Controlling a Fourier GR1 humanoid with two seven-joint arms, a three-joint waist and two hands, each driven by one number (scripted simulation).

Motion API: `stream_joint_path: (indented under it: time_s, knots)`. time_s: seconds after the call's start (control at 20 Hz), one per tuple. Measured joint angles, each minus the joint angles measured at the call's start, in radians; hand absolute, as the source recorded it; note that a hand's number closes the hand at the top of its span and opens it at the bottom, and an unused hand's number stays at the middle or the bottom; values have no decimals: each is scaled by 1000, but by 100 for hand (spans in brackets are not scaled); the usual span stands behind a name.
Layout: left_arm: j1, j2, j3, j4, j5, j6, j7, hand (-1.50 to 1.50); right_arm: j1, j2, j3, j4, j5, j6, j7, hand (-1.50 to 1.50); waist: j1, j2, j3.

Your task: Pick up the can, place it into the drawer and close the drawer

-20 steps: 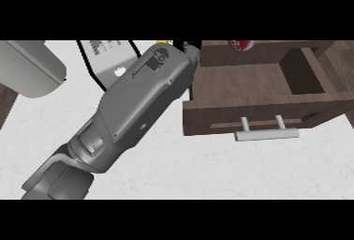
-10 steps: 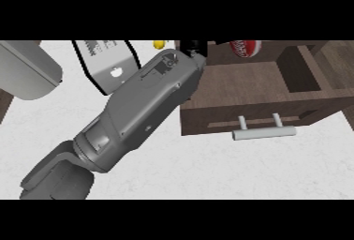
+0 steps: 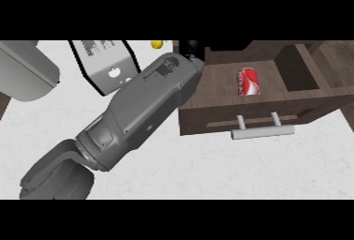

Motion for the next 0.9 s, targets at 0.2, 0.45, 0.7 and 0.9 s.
stream_joint_path:
  time_s: [0.2,0.45,0.7,0.9]
  knots:
    - [-2,0,-27,11,32,23,-15,-150,-5,4,9,0,11,-5,1,-150,-1,1,0]
    - [8,0,-44,19,74,33,-51,-150,-5,16,21,-12,28,-10,-2,-150,-2,1,0]
    - [-2,0,-47,25,111,38,-86,-150,-37,-19,-5,-20,55,-2,-33,-150,-2,3,0]
    - [-9,0,-42,20,133,26,-110,-150,-68,-59,-8,-59,155,33,-96,-150,5,3,-1]
